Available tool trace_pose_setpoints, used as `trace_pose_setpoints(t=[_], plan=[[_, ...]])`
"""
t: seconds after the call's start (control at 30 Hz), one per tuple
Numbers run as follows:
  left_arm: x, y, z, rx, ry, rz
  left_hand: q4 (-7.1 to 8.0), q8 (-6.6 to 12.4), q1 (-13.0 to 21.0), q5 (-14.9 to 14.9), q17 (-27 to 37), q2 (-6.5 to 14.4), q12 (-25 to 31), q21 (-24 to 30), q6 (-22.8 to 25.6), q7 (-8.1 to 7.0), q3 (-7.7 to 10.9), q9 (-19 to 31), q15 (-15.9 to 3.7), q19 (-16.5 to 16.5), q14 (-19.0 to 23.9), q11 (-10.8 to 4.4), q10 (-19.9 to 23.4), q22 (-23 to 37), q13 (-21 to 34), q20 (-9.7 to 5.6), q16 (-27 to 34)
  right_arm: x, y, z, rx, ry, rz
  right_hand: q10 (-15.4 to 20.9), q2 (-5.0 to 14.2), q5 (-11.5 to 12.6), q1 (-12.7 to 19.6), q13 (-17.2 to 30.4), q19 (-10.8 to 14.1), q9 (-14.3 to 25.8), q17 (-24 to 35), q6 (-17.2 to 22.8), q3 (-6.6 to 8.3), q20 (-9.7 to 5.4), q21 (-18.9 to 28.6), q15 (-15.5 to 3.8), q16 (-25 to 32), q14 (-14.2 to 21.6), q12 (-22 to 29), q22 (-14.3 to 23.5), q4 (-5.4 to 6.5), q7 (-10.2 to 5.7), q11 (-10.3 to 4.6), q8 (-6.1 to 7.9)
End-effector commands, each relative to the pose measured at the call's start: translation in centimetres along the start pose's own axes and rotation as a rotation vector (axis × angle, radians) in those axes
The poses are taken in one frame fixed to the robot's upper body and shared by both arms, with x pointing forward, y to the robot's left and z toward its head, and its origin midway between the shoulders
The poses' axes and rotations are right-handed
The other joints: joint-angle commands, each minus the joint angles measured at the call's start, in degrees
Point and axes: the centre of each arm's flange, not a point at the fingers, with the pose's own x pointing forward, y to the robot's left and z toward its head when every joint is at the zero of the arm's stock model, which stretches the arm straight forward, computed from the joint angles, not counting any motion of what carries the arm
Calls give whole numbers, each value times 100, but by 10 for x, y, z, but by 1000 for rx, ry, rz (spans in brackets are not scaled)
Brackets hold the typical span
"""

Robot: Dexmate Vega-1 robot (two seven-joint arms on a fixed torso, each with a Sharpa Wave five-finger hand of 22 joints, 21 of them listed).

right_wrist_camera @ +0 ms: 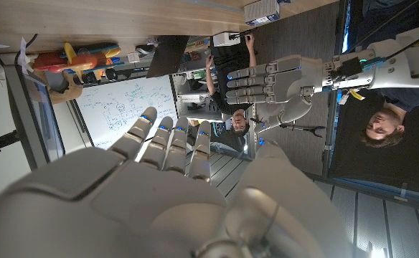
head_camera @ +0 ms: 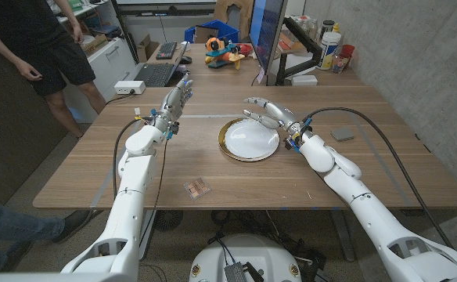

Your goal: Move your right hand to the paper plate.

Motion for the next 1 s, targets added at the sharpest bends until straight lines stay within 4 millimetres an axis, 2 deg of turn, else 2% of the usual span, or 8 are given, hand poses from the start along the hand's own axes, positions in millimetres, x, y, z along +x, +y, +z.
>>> trace_pose_setpoints(t=[0.03,1.0], plan=[[2,1,-1,-3,-4,-2,-38,39,-13,-14,29,34,29,-36,43,15,20,31,29,-131,-26,60,0,8,-5,22,-8,3,6,1,-37,-1,20,34,58,26,0,24,58,9,21,40,3,11,-33,-33,-38,19,-32,30,-19,-17,-18,-5],[2,-3,-1,-8,-7,-8,-59,33,-27,-14,28,43,31,-100,54,14,12,32,36,-116,-23,47,4,10,-8,33,-9,4,12,3,-133,-2,59,48,69,52,3,27,70,10,19,43,5,15,-119,-49,-53,20,-55,32,-38,-40,-18,-22]])
